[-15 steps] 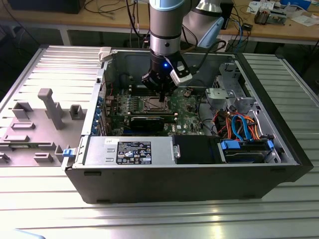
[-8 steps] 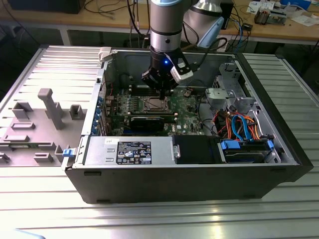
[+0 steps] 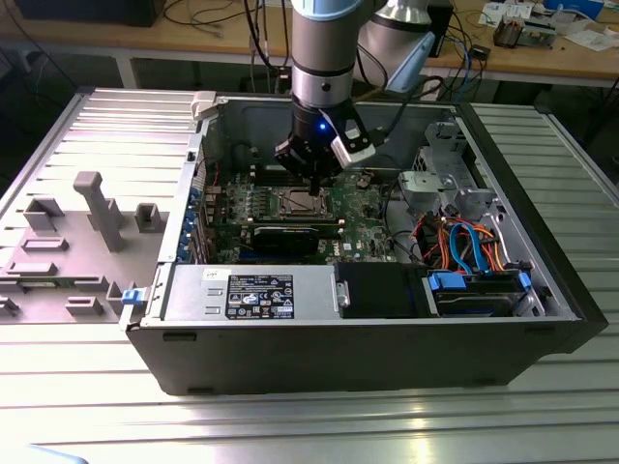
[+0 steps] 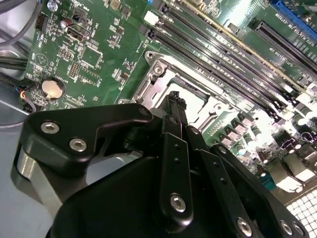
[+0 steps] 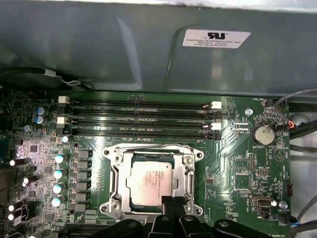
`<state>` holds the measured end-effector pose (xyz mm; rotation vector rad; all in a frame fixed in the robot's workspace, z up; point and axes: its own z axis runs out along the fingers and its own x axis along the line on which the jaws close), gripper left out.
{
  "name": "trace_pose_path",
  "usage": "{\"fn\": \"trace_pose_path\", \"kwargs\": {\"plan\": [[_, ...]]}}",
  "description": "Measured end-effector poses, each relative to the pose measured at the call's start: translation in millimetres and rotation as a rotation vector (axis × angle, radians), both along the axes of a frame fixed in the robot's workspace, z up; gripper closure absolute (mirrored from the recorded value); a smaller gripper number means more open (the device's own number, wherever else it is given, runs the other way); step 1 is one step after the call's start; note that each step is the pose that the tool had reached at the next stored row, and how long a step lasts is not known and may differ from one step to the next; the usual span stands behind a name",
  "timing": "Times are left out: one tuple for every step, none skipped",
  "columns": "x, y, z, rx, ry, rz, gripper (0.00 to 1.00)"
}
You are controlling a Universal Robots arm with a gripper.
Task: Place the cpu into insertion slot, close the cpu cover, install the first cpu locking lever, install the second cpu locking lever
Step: 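Install the second cpu locking lever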
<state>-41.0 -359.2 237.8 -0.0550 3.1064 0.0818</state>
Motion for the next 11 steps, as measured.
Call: {"fn": "trace_pose_path", "kwargs": {"plan": [[-0.1,-0.5,0.0,0.0004,0.0,0.0,0.89],[-0.1,-0.5,0.0,0.0003,0.0001,-0.001,0.89],[-0.1,-0.4,0.0,0.0003,0.0,-0.001,0.89],[-0.2,-0.5,0.0,0.0002,0.0001,-0.001,0.89],[-0.5,-8.0,3.3,0.0019,0.0147,-0.001,0.89],[-0.6,-22.9,2.4,0.0012,0.015,-0.001,0.89],[-0.6,-23.0,2.3,0.0012,0.015,-0.001,0.89],[-0.6,-23.0,2.3,0.0012,0.015,-0.001,0.89],[-0.6,-23.0,2.3,0.0012,0.0151,-0.001,0.89],[-1.5,-23.1,2.4,0.0011,0.0148,-0.001,0.89],[-3.8,-23.3,2.4,0.0011,0.0143,-0.001,0.89]]}}
